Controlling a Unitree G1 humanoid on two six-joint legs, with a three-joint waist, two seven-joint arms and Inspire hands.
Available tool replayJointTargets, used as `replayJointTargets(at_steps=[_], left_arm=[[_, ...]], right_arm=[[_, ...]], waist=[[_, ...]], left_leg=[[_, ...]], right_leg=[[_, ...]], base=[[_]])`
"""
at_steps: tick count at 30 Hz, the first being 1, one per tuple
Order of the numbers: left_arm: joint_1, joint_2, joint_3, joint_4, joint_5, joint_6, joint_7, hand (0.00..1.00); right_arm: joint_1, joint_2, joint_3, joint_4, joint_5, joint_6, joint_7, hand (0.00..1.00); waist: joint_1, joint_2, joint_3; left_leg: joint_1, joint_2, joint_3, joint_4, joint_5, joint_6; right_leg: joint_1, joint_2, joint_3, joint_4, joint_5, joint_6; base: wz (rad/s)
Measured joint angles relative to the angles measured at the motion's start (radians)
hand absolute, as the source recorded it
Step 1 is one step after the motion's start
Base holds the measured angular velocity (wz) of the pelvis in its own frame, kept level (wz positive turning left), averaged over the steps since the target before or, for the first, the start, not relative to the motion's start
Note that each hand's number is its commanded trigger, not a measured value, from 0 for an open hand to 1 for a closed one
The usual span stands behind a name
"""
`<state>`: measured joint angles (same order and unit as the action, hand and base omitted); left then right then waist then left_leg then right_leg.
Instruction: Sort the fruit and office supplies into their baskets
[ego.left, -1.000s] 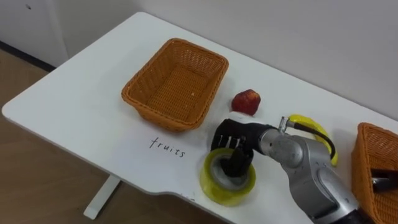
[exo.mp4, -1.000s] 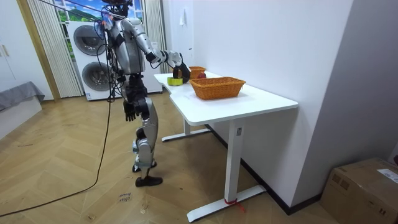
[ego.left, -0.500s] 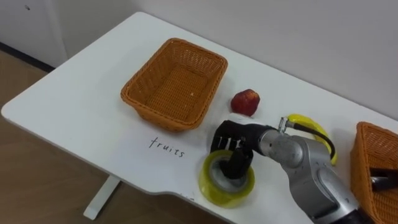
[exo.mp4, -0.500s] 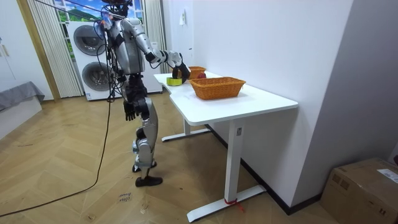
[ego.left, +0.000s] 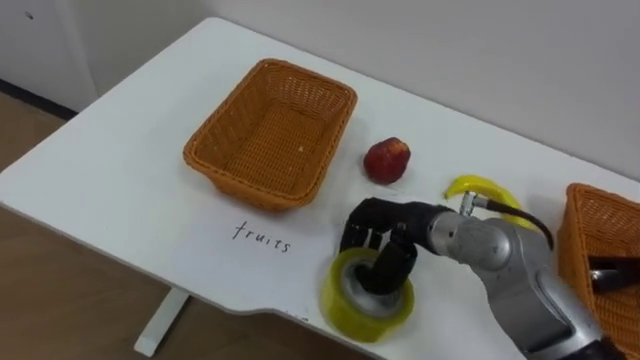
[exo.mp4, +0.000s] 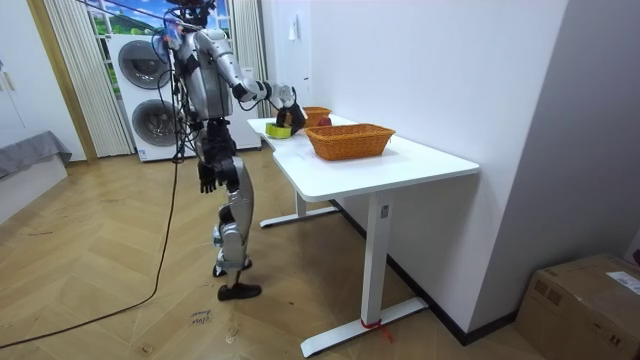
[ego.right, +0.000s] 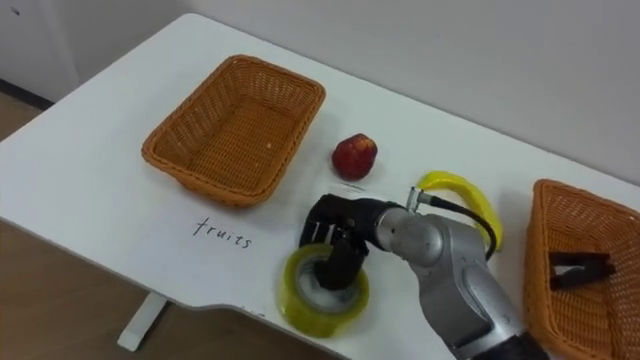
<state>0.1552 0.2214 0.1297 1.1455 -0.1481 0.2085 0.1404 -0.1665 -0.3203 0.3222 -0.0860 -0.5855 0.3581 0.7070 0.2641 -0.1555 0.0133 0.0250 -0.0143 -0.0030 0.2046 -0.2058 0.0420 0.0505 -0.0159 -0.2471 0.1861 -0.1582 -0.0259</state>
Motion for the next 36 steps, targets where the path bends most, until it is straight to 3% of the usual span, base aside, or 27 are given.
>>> replayJointTargets(at_steps=[3, 5, 10, 11, 18, 26, 36], left_arm=[[0.006, -0.001, 0.020, 0.000, -0.036, -0.032, -0.003, 0.00], [0.023, -0.010, 0.026, 0.001, -0.097, -0.068, -0.004, 0.00], [0.035, -0.020, 0.035, 0.003, -0.132, -0.110, -0.006, 0.00], [0.039, -0.019, 0.036, 0.004, -0.132, -0.112, -0.006, 0.00], [0.065, -0.036, 0.064, -0.008, -0.139, -0.122, -0.019, 0.00], [0.082, -0.053, 0.066, 0.003, -0.167, -0.122, -0.044, 0.00], [0.136, -0.054, 0.074, -0.020, -0.174, -0.121, -0.044, 0.00]], right_arm=[[0.035, -0.013, -0.083, -0.041, 0.027, -0.015, -0.028, 1.00], [0.041, -0.017, -0.155, -0.074, 0.053, -0.038, -0.046, 1.00], [0.041, -0.020, -0.305, -0.092, 0.099, -0.068, -0.122, 1.00], [0.041, -0.022, -0.335, -0.092, 0.102, -0.075, -0.152, 1.00], [0.040, -0.022, -0.465, -0.157, 0.116, -0.078, -0.276, 1.00], [0.040, -0.027, -0.558, -0.166, 0.259, -0.084, -0.435, 1.00], [0.041, -0.033, -0.623, -0.071, 0.384, -0.084, -0.567, 1.00]], waist=[[-0.044, 0.020, 0.0004], [-0.081, 0.034, -0.0045], [-0.153, 0.051, -0.0144], [-0.159, 0.056, -0.0117], [-0.202, 0.059, -0.0131], [-0.245, 0.071, -0.0199], [-0.294, 0.055, -0.0108]], left_leg=[[0.003, 0.001, 0.014, -0.005, 0.002, 0.001], [0.011, 0.002, 0.025, -0.009, 0.002, 0.002], [0.037, 0.002, 0.034, -0.026, 0.003, 0.003], [0.048, 0.003, 0.040, -0.032, 0.003, 0.003], [0.059, 0.004, 0.063, -0.036, 0.002, 0.004], [0.061, 0.003, 0.061, -0.034, 0.003, 0.004], [0.072, 0.005, 0.090, -0.037, -0.001, 0.007]], right_leg=[[-0.003, -0.001, 0.013, -0.001, 0.001, 0.000], [-0.002, -0.003, 0.024, -0.001, 0.001, 0.001], [0.012, -0.002, 0.032, 0.000, 0.002, 0.002], [0.017, -0.001, 0.039, -0.001, 0.002, 0.002], [0.017, 0.000, 0.057, 0.001, 0.002, 0.002], [0.020, 0.000, 0.058, 0.002, 0.002, 0.002], [0.016, 0.003, 0.089, 0.000, 0.000, 0.005]], base=[[-0.13], [-0.15], [-0.07], [-0.17], [-0.11], [0.01], [-0.07]])
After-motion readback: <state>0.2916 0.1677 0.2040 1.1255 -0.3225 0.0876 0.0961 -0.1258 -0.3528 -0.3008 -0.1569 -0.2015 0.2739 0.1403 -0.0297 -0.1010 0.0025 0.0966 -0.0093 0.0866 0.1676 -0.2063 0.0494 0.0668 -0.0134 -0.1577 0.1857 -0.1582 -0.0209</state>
